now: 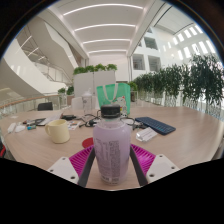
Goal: Pour water
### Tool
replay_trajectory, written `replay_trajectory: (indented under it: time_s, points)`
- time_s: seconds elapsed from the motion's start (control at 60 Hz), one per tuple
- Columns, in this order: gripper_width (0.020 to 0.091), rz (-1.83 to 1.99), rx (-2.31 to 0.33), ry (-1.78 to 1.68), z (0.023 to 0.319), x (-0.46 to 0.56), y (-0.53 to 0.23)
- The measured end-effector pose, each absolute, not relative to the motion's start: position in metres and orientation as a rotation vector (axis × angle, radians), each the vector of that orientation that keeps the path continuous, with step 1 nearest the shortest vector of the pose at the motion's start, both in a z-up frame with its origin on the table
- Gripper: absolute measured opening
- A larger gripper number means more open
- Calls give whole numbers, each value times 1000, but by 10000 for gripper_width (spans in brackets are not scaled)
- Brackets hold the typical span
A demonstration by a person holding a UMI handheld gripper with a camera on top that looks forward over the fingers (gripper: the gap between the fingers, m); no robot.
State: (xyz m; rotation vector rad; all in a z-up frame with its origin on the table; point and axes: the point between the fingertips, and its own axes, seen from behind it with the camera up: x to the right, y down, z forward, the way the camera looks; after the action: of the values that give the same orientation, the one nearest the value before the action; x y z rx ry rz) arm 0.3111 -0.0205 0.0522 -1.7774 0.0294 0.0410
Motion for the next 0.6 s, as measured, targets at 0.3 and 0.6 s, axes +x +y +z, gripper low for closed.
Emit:
replay_trajectory:
  time_s: [0.3,0.6]
  points:
    - [417,39,-1796,165,48,326,4]
    - [405,-189,-1745,-134,199,346,63]
